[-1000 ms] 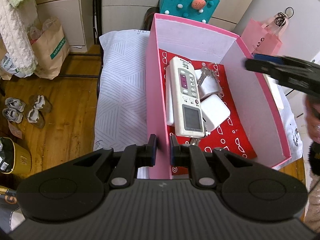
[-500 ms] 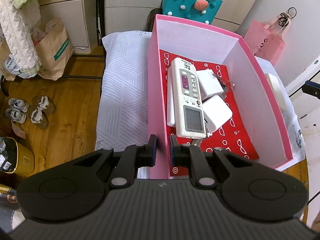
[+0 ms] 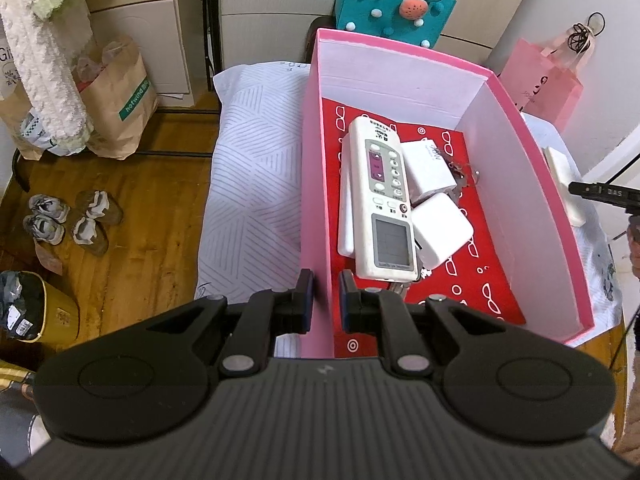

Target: Organize rigid objects

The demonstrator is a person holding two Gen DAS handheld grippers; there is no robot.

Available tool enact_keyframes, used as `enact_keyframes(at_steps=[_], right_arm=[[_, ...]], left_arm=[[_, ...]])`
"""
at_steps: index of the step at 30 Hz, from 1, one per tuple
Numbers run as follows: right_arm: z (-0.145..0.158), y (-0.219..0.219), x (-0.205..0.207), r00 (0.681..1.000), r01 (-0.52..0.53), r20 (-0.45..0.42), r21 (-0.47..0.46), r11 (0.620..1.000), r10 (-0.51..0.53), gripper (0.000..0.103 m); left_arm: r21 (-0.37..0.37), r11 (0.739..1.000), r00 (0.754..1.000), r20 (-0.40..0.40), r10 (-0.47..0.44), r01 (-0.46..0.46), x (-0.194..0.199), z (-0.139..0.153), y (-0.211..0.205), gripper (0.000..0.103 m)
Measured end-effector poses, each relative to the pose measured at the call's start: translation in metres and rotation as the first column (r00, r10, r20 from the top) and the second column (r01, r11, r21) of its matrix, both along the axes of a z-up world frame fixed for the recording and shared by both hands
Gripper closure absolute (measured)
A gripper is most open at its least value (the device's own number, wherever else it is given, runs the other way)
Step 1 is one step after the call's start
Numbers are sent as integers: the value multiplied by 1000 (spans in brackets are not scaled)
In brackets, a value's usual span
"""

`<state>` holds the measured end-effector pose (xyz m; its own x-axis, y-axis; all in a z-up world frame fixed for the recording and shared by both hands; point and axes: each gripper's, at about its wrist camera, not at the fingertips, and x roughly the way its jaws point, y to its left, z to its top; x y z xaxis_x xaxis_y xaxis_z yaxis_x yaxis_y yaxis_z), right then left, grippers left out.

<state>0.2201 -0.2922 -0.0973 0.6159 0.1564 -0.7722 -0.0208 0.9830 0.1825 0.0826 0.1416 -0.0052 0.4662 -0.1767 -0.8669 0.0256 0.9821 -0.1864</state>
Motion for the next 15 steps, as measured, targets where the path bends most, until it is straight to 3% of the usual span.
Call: enact_keyframes(at_steps=[3, 8, 10, 12, 15], right_arm=[[-10, -5, 6, 999, -21, 28, 65, 998, 19, 45], [-13, -4, 9, 996, -69, 68, 60, 996, 65, 46], [-11, -8, 6, 995, -51, 87, 71, 996, 45, 55], [-3, -14, 1, 993, -51, 112, 92, 994, 41, 73], [3, -19, -2, 993, -58, 115, 158, 986, 40, 80]], left_arm=[[15, 1000, 1000, -5, -7, 7, 1, 1, -2, 91], [21, 1000, 1000, -10, -8, 8, 2, 1, -2, 91], [25, 1000, 1000, -9, -11, 11, 2, 1, -3, 91], [29, 1000, 1000, -10, -12, 12, 2, 1, -3, 91], [21, 1000, 1000, -8, -13, 13, 2, 1, -3, 91]])
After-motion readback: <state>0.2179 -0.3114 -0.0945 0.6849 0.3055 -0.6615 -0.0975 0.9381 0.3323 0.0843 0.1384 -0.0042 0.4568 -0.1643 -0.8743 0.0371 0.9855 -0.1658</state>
